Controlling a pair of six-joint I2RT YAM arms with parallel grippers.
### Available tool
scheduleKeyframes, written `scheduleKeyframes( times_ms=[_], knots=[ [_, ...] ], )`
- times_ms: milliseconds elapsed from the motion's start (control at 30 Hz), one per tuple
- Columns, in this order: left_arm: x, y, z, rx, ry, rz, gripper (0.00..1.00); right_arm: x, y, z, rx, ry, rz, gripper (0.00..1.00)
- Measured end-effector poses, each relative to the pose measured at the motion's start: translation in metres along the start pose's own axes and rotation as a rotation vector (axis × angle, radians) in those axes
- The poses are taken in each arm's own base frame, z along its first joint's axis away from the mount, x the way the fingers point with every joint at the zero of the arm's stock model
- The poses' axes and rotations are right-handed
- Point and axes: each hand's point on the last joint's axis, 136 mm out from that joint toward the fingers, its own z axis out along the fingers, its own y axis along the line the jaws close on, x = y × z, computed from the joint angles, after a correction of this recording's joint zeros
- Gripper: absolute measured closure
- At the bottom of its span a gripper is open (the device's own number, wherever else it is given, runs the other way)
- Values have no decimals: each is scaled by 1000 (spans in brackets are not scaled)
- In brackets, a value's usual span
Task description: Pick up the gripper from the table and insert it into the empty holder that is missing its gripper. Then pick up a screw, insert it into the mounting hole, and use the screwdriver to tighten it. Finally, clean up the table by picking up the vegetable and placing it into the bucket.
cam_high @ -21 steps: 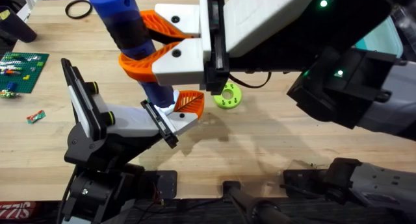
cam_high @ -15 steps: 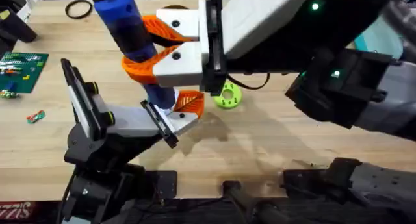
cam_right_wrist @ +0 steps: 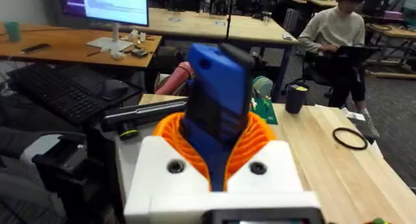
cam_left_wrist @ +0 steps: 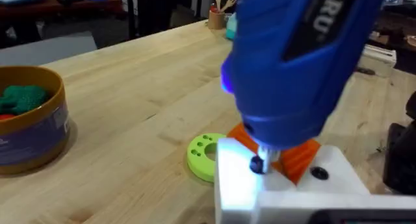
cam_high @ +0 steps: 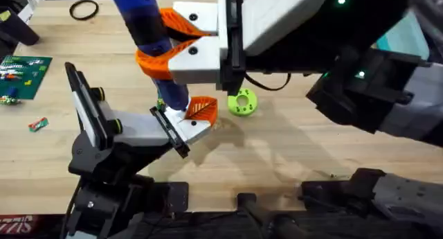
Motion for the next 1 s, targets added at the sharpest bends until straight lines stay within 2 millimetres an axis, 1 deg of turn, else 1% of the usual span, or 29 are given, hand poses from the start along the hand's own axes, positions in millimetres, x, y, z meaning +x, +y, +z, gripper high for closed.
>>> scheduleKeyframes(
  times_ms=[200, 367, 567, 733, 1000],
  knots=[
    [0, 0, 0, 0, 0, 0, 984, 0, 0, 0, 0, -1, -1, 940],
    [0, 0, 0, 0, 0, 0, 984, -10, -1, -1, 4, -38, -38, 940],
    [0, 0, 0, 0, 0, 0, 984, -9, -1, -1, 3, -34, -34, 940],
    [0, 0, 0, 0, 0, -1, 984, -1, -1, -1, 3, -6, -13, 940],
    [0, 0, 0, 0, 0, 0, 984, 0, -1, -1, 3, -3, -10, 940]
  ],
)
